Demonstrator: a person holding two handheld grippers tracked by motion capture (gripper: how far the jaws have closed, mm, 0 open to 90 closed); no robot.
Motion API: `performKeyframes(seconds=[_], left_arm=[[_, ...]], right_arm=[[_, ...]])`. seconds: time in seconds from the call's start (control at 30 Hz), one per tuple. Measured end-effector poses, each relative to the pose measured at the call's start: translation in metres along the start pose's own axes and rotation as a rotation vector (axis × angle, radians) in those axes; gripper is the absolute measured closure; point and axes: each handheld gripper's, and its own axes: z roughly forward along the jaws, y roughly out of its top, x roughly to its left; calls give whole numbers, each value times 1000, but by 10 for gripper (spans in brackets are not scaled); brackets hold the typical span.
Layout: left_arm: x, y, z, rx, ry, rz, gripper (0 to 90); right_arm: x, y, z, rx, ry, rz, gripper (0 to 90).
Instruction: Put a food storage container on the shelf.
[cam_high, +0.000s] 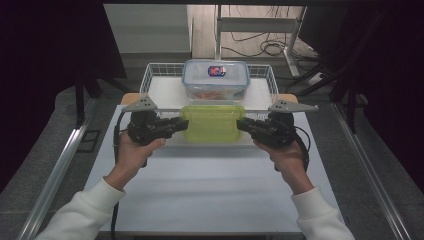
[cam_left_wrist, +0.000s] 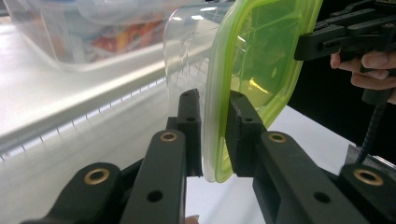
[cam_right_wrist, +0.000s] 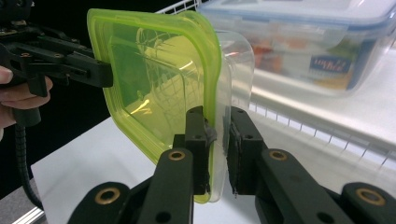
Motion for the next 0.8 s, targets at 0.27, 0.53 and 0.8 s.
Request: performKeyframes(seconds=[0.27, 0.53, 0.8], left_arm=[[2, 9, 3, 4, 7, 7, 777], [8, 23, 6, 17, 10, 10, 778], [24, 62, 10, 27, 7, 21, 779]], right_arm=[[-6, 7, 1, -5, -1, 1, 798], [-12, 16, 3, -5, -7, 6, 798], [-24, 51, 5, -13, -12, 9, 797]])
